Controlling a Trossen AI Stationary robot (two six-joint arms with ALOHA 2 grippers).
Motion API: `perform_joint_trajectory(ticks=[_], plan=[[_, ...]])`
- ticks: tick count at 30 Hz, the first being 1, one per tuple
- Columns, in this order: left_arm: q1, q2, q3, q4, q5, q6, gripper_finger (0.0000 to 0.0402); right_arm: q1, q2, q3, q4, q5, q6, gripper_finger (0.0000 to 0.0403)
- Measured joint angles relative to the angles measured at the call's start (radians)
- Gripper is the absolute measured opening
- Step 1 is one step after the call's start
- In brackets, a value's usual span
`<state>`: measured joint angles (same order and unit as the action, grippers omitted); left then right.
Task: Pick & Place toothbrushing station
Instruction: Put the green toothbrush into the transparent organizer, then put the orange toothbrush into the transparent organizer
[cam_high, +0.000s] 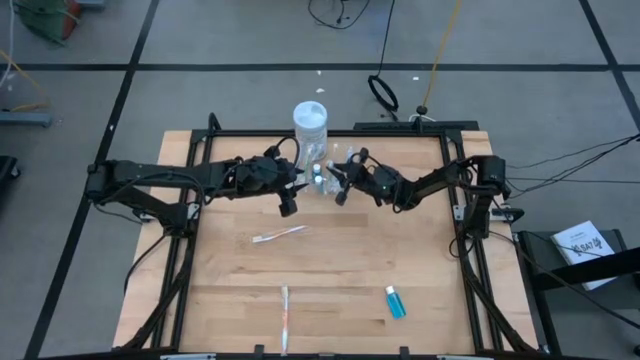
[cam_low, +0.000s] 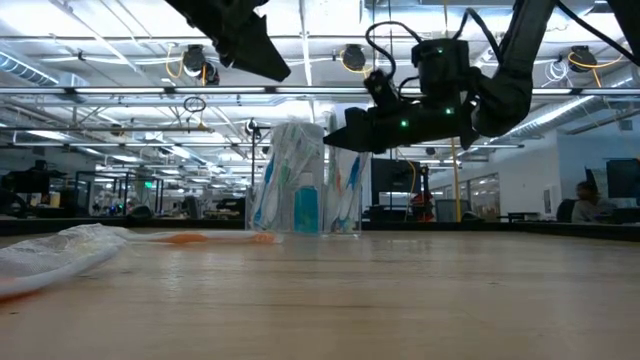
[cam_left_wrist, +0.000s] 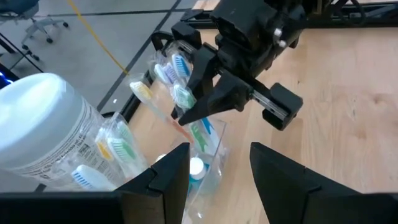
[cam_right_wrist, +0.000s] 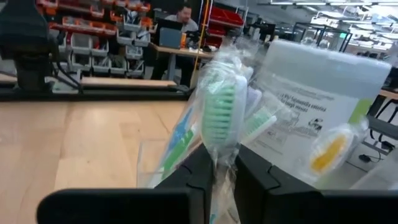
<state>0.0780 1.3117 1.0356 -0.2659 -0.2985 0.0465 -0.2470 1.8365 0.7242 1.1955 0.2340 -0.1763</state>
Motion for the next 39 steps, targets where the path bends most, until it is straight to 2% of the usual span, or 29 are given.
perform_joint_trajectory(ticks=[4,8,14,19,25,31,36,39], plan=[[0.000,0.000,0.000,-0.020,0.000,0.000,0.0175,0.000,-0.010,-0.001,0.011,0.001,0.057,0.0056],[0.000,0.000,0.000,-0.034,0.000,0.000,0.0175,-0.005,-0.013,0.000,-0.007,0.000,0.071,0.0094],[0.000,0.000,0.000,-0.037,0.000,0.000,0.0175,0.000,-0.013,0.000,-0.034,0.001,-0.041,0.0161],[0.000,0.000,0.000,-0.055,0.000,0.000,0.0175,0.027,-0.069,0.000,-0.074,0.002,-0.137,0.0193],[0.000,0.000,0.000,-0.085,0.001,-0.008,0.0175,0.067,-0.237,0.001,-0.336,0.102,-0.154,0.0200],[0.000,0.000,0.000,-0.139,0.035,-0.041,0.0175,0.092,-0.411,-0.001,-0.665,0.106,-0.116,0.0195],[-0.006,0.016,-0.001,-0.242,0.059,-0.108,0.0175,0.115,-0.510,-0.001,-0.794,0.106,-0.064,0.0192],[-0.017,0.031,-0.019,-0.292,0.064,-0.091,0.0175,0.127,-0.548,0.000,-0.819,0.106,-0.034,0.0192]])
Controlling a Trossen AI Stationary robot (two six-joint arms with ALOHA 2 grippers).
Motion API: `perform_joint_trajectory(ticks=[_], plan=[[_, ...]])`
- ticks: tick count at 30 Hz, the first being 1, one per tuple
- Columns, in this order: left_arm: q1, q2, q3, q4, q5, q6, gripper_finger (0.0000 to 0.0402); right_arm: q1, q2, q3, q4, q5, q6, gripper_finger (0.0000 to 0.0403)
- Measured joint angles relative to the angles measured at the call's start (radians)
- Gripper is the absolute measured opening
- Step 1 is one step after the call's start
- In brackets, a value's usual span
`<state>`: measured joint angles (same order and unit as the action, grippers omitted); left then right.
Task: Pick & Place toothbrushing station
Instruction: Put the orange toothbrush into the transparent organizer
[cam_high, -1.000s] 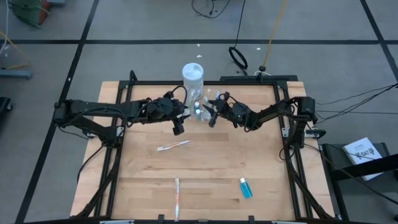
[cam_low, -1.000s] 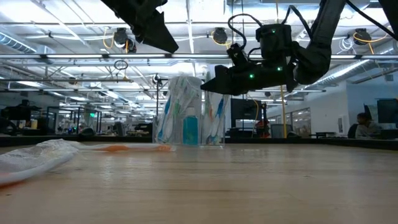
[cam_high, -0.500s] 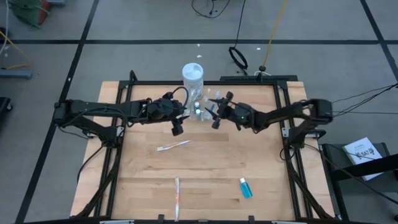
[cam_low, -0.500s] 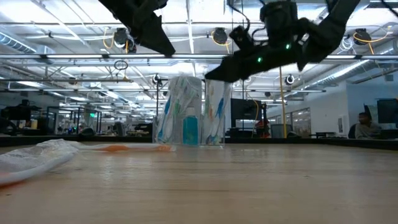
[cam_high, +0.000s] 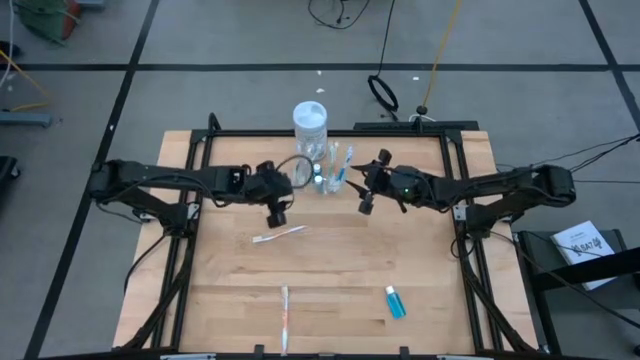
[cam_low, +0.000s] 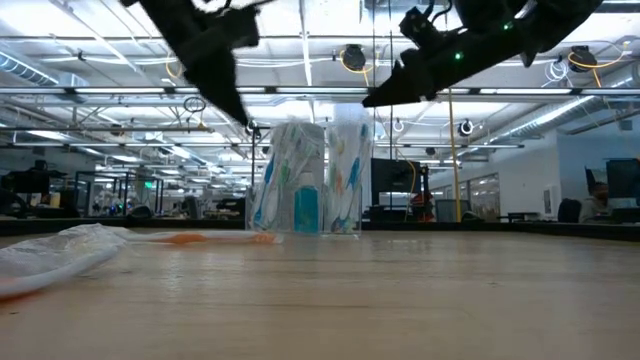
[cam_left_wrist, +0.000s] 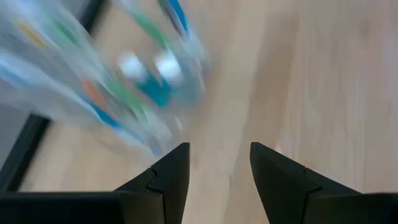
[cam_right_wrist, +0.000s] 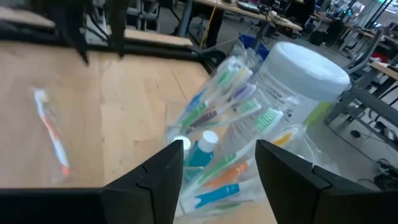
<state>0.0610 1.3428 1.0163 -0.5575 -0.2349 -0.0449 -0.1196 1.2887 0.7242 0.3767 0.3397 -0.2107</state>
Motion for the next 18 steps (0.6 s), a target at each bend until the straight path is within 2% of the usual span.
perform_joint_trajectory(ticks=[8,12,18], plan=[[-0.043,0.033,-0.116,-0.072,0.254,-0.005,0.0175,0.013,-0.020,0.000,-0.022,-0.002,0.014,0.0191],[-0.077,0.043,-0.182,-0.081,0.242,0.160,0.0175,0.013,-0.020,0.000,-0.026,-0.003,0.014,0.0189],[-0.112,0.049,-0.274,-0.005,0.122,0.609,0.0175,0.013,-0.020,0.000,-0.027,-0.003,0.012,0.0188]])
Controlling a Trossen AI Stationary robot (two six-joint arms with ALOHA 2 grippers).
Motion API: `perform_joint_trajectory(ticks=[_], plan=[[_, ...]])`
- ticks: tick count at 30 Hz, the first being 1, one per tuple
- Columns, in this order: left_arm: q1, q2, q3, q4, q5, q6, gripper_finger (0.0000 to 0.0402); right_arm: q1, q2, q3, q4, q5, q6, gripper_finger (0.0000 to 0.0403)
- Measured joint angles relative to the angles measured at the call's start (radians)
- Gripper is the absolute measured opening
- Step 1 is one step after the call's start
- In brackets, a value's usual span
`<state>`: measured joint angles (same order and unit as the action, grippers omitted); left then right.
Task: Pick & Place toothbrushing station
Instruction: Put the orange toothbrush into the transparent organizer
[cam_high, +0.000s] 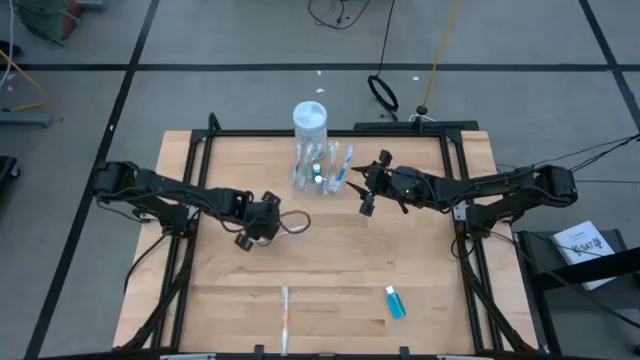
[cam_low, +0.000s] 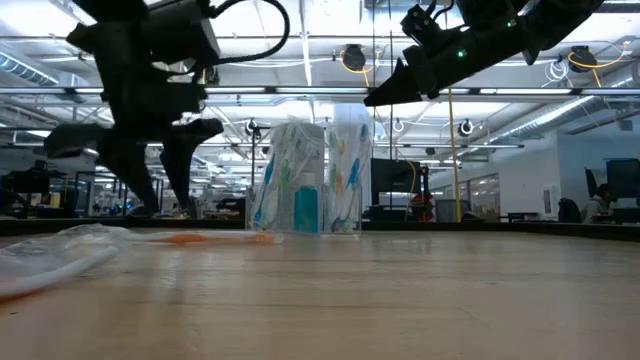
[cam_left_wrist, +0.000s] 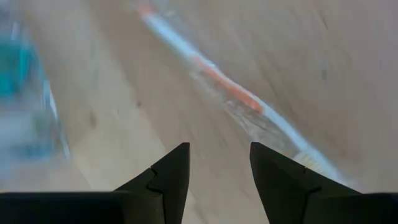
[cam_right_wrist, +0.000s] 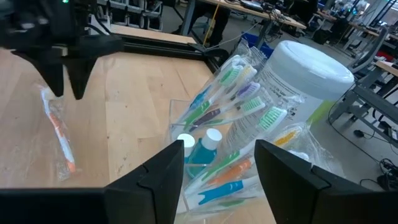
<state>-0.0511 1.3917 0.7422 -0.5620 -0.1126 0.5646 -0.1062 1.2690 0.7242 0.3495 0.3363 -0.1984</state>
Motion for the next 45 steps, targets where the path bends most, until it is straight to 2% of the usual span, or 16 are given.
perform_joint_trajectory(ticks=[3,8,10,12,16,29,35,41,45], plan=[[-0.008,-0.001,-0.039,0.076,0.019,0.276,0.0175,0.000,0.000,0.000,0.000,0.000,-0.005,0.0187],[-0.029,-0.001,-0.086,0.177,0.127,0.727,0.0175,0.000,0.000,0.000,0.000,0.000,-0.008,0.0186],[-0.037,-0.001,-0.091,0.206,0.149,0.855,0.0175,0.000,0.000,0.000,-0.001,0.000,-0.008,0.0185],[-0.041,0.003,-0.093,0.225,0.141,0.921,0.0175,0.000,0.000,0.000,0.000,0.000,-0.008,0.0185],[-0.040,0.005,-0.093,0.243,0.087,0.938,0.0175,0.000,0.000,0.000,0.000,0.000,-0.008,0.0184],[-0.038,0.124,-0.089,0.305,0.062,0.960,0.0174,0.000,0.000,0.000,-0.003,-0.001,-0.042,0.0179],[-0.038,0.140,-0.092,0.432,0.060,0.986,0.0175,0.000,0.000,0.000,-0.003,-0.001,-0.043,0.0176],[-0.043,0.142,-0.095,0.604,0.069,0.932,0.0175,0.000,0.000,0.000,-0.003,-0.001,-0.049,0.0175],[-0.064,0.142,-0.095,0.732,0.036,0.926,0.0175,0.000,0.000,0.000,-0.003,-0.001,-0.049,0.0175]])
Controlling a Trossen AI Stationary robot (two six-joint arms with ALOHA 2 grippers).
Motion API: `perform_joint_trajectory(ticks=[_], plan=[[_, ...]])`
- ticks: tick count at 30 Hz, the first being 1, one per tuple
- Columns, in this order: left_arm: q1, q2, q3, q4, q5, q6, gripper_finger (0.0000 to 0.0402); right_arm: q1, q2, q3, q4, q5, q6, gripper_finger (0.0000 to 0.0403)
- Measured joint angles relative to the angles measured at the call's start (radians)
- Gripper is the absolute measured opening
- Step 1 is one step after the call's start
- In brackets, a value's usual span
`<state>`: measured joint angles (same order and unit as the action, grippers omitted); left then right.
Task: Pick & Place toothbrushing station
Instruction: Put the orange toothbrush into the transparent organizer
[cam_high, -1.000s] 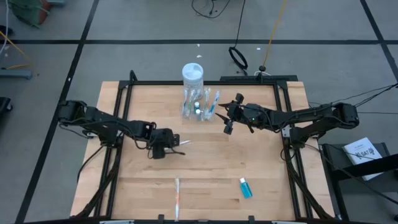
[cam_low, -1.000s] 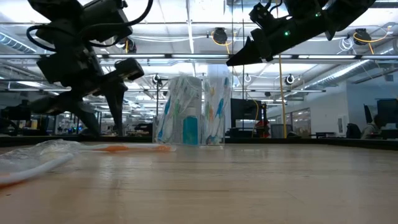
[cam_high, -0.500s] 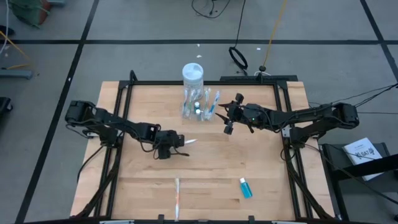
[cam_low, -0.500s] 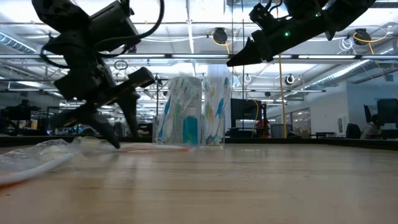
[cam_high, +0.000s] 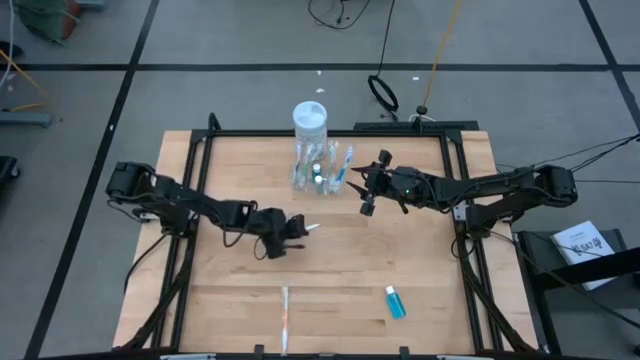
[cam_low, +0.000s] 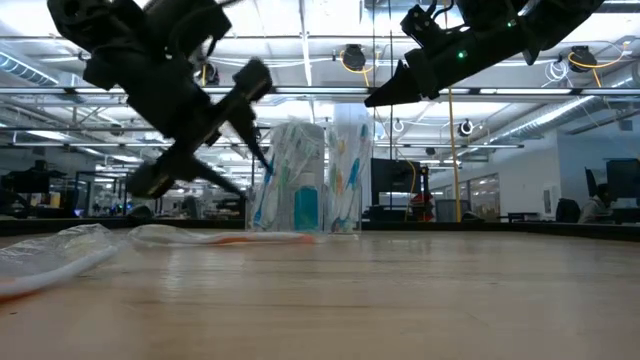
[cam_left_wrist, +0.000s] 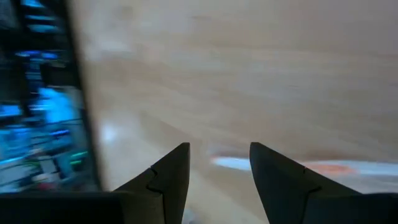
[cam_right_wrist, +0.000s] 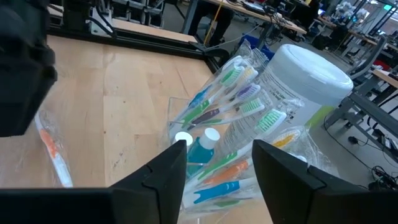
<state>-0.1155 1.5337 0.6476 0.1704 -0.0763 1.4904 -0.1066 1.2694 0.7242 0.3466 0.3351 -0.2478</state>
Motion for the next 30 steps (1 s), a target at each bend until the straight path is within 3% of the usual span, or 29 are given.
perform_joint_trajectory(ticks=[4,9,14,30], plan=[[-0.032,-0.002,0.002,0.033,-0.125,0.135,0.0175,0.000,0.000,0.000,0.000,0.000,0.000,0.0172],[-0.034,-0.002,0.002,-0.191,-0.247,0.418,0.0175,0.000,0.000,0.000,0.000,0.000,0.000,0.0172],[-0.018,-0.002,0.002,-0.361,-0.184,0.394,0.0175,0.000,0.000,0.000,0.000,0.000,0.000,0.0171],[-0.043,-0.002,0.002,-0.324,0.153,0.216,0.0175,0.000,0.000,0.000,0.000,0.000,0.000,0.0171]])
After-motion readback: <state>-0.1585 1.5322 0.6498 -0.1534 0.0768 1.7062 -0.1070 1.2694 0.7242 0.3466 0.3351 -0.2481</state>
